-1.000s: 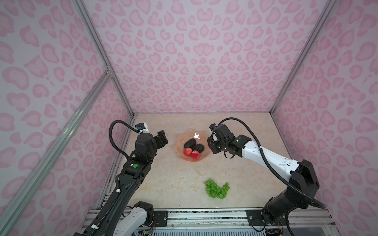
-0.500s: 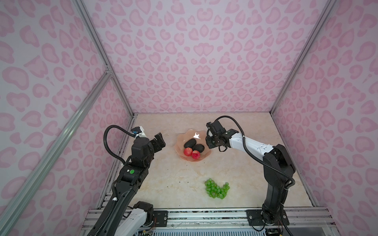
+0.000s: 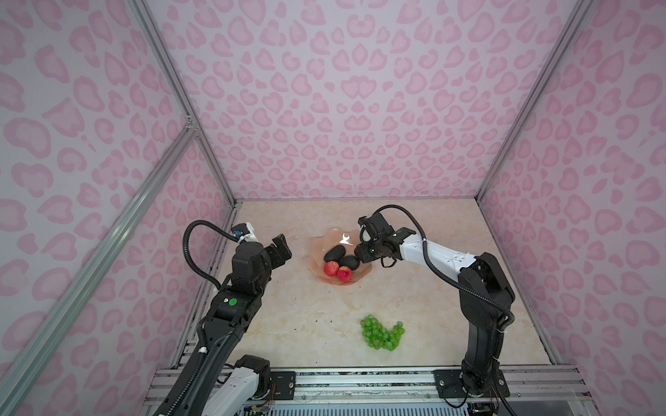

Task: Arrange fruit in a fruit bowl
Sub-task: Place the fruit in the fruit bowl, then pick up the fruit from the bottom-center of the table.

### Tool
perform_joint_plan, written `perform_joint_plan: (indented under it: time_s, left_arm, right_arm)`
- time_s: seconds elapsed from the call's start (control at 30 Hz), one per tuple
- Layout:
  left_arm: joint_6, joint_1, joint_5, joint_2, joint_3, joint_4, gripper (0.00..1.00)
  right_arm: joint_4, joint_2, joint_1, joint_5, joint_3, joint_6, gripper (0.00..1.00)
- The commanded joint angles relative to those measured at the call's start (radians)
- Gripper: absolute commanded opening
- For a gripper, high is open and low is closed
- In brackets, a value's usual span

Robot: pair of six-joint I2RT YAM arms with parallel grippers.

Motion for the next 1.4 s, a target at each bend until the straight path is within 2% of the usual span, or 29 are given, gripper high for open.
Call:
perform_joint_plan:
  time_s: [0.0,0.07,0.17,0.33,0.43,0.6,0.77,0.93,1.03,1.1,1.27,1.37]
  left_arm:
    - [-0.006,0.002,0.006,0.005,0.000,0.009,0.90]
    - [-0.006,0.003,0.006,0.003,0.000,0.010,0.90]
    - [-0.004,0.003,0.005,0.001,0.001,0.010,0.90]
    - [0.004,0.006,0.004,0.000,0.005,0.017,0.91]
    - [0.010,0.007,0.006,0.005,0.009,0.020,0.91]
    - [0.010,0.011,0.018,0.017,0.012,0.024,0.91]
    - [0.004,0.012,0.027,0.026,0.008,0.029,0.91]
    - [-0.002,0.011,0.032,0.025,0.004,0.031,0.91]
    - [-0.003,0.012,0.034,0.020,0.004,0.028,0.91]
    - [-0.005,0.012,0.035,0.012,0.000,0.027,0.91]
    - [-0.008,0.012,0.033,0.004,-0.002,0.023,0.91]
    - [-0.005,0.012,0.033,0.005,0.000,0.021,0.91]
  right_arm:
    - [-0.012,0.004,0.001,-0.012,0.003,-0.008,0.59]
    - [-0.017,-0.004,0.002,-0.012,0.036,-0.004,0.60]
    - [-0.016,-0.050,0.003,-0.022,0.003,-0.007,0.63]
    - [0.015,-0.229,0.052,-0.041,-0.213,-0.064,0.78]
    - [0.011,-0.358,0.134,-0.050,-0.355,-0.084,0.83]
    - [0.020,-0.526,0.293,-0.058,-0.557,-0.031,0.89]
    - [0.016,-0.551,0.399,0.006,-0.656,0.044,0.90]
    - [0.037,-0.497,0.432,0.022,-0.690,0.057,0.89]
    - [0.054,-0.456,0.438,0.014,-0.698,0.055,0.85]
    - [0.066,-0.432,0.441,0.011,-0.701,0.055,0.79]
    - [0.083,-0.392,0.447,0.004,-0.701,0.063,0.45]
    - [0.088,-0.398,0.445,0.000,-0.702,0.077,0.33]
